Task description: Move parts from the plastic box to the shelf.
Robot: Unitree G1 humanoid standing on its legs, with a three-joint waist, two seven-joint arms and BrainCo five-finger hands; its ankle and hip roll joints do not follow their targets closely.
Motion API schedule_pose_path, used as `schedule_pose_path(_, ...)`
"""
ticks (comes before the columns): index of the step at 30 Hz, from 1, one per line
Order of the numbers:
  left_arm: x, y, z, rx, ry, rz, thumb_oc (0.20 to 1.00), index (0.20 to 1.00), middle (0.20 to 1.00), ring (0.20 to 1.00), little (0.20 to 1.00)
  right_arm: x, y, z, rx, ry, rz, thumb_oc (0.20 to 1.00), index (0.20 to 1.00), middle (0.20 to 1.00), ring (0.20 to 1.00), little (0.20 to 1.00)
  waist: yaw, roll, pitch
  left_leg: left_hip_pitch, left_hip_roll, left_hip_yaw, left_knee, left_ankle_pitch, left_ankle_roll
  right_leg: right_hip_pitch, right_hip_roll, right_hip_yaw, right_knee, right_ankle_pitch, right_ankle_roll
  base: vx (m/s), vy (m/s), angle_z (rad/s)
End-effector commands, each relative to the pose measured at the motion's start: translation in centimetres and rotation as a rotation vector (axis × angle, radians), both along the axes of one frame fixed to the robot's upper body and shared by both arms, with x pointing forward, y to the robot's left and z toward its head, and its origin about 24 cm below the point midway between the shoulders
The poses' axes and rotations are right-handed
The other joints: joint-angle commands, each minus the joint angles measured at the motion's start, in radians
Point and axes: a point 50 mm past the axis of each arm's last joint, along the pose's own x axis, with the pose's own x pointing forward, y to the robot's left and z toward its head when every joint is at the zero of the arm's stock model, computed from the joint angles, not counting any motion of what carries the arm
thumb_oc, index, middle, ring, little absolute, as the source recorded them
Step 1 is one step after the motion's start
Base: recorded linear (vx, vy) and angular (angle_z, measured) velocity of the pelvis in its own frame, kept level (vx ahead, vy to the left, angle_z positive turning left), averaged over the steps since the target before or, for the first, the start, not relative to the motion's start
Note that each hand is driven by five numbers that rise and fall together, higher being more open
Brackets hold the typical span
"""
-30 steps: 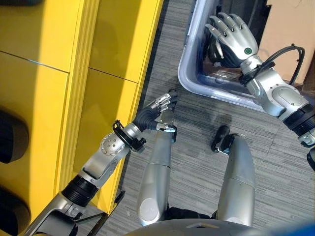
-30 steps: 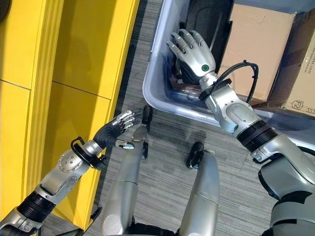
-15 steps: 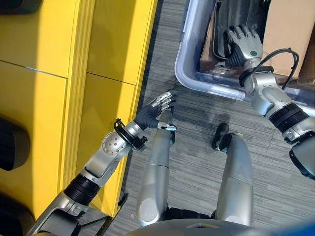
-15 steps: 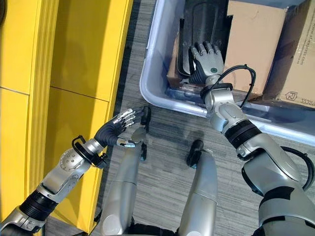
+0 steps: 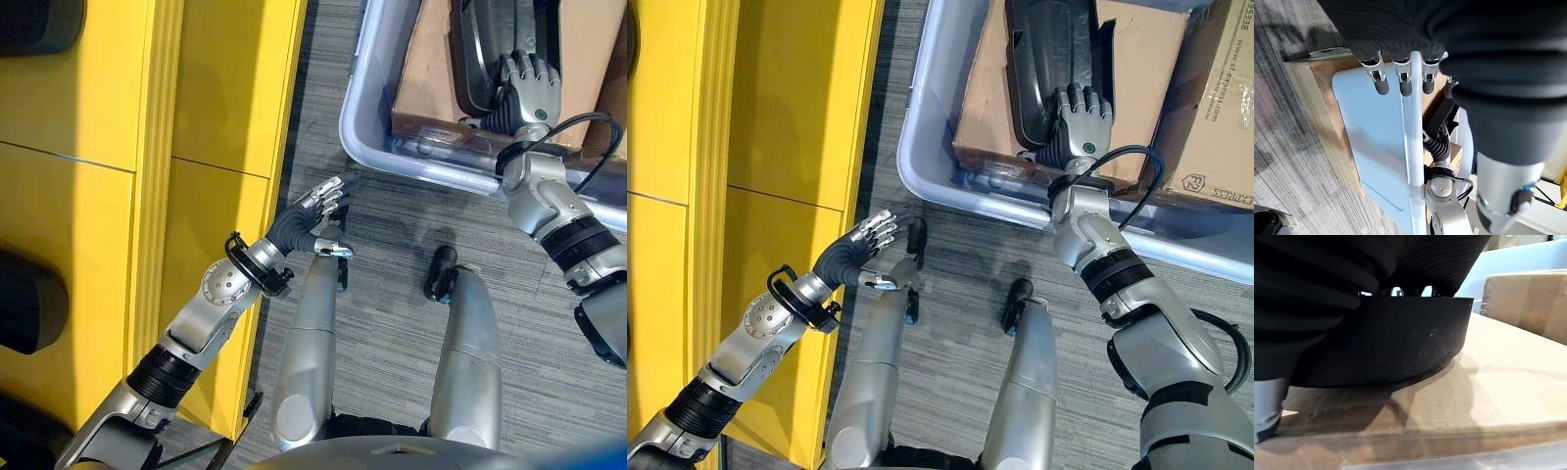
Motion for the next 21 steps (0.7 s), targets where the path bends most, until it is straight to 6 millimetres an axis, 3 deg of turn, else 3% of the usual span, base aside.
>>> schedule_pose_path(1, -0.4, -0.9, 1.1, -0.059, -0.069, -0.011, 1.0, 1.0, 1.0, 1.0, 1.0, -0.7, -5.3, 1.1, 0.118, -0.044, -0.251, 1.0, 1.0, 1.0, 1.0, 1.0, -0.01, 0.006, -0.016, 0.054, -0.009, 0.064, 0.118, -0.206, 0.029, 0.02, 0.095, -0.031, -0.046, 0.038, -0.031, 0.0, 0.0, 0.0)
schedule_pose_path(9, -0.1, -0.3, 2.3, -0.156, -0.141, 0.086, 1.0, 1.0, 1.0, 1.0, 1.0, -0.3, -2.1, 2.5, 0.012, -0.154, -0.005, 1.0, 1.0, 1.0, 1.0, 1.0, -0.01, 0.007, -0.016, 0.069, -0.013, 0.063, 0.112, -0.204, 0.028, 0.034, 0.097, -0.03, -0.054, 0.039, -0.032, 0.0, 0.0, -0.01)
schedule_pose_path(15, -0.5, 1.4, 4.8, -0.315, -0.331, 0.209, 1.0, 1.0, 1.0, 1.0, 1.0, -1.1, 0.9, 2.9, 0.105, -0.373, 0.182, 1.0, 1.0, 1.0, 1.0, 1.0, 0.001, -0.005, -0.016, 0.101, -0.025, 0.055, 0.099, -0.206, 0.029, 0.071, 0.093, -0.039, -0.067, 0.037, -0.028, -0.01, -0.047, -0.03)
schedule_pose_path(21, -1.4, 2.4, 6.8, -0.418, -0.471, 0.284, 1.0, 1.0, 1.0, 1.0, 1.0, -2.6, 3.3, 1.8, 0.261, -0.437, 0.332, 1.0, 1.0, 1.0, 1.0, 1.0, -0.01, -0.021, -0.016, 0.144, -0.028, 0.05, 0.066, -0.2, 0.028, 0.111, 0.104, -0.035, -0.112, 0.051, -0.023, -0.01, -0.025, 0.03)
